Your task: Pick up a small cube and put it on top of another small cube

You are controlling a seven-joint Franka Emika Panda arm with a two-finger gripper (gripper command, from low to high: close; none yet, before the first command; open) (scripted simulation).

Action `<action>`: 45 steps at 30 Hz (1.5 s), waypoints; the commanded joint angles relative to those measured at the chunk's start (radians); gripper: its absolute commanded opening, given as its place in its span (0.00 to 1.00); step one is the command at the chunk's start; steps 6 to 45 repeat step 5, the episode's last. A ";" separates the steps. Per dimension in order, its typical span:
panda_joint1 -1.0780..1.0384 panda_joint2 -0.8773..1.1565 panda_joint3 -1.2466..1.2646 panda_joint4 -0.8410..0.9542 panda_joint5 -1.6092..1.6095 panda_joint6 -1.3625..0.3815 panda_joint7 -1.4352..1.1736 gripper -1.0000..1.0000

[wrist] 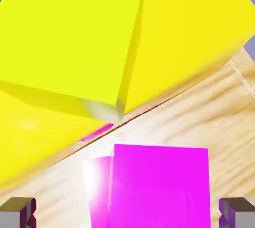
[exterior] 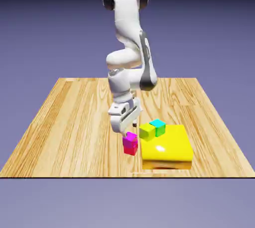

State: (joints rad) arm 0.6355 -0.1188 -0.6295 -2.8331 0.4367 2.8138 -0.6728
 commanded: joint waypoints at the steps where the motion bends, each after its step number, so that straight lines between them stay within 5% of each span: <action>1: -0.003 -0.018 -0.007 -0.006 -0.044 -0.003 0.032 1.00; 45: -0.016 -0.087 -0.033 -0.032 -0.215 -0.015 0.160 1.00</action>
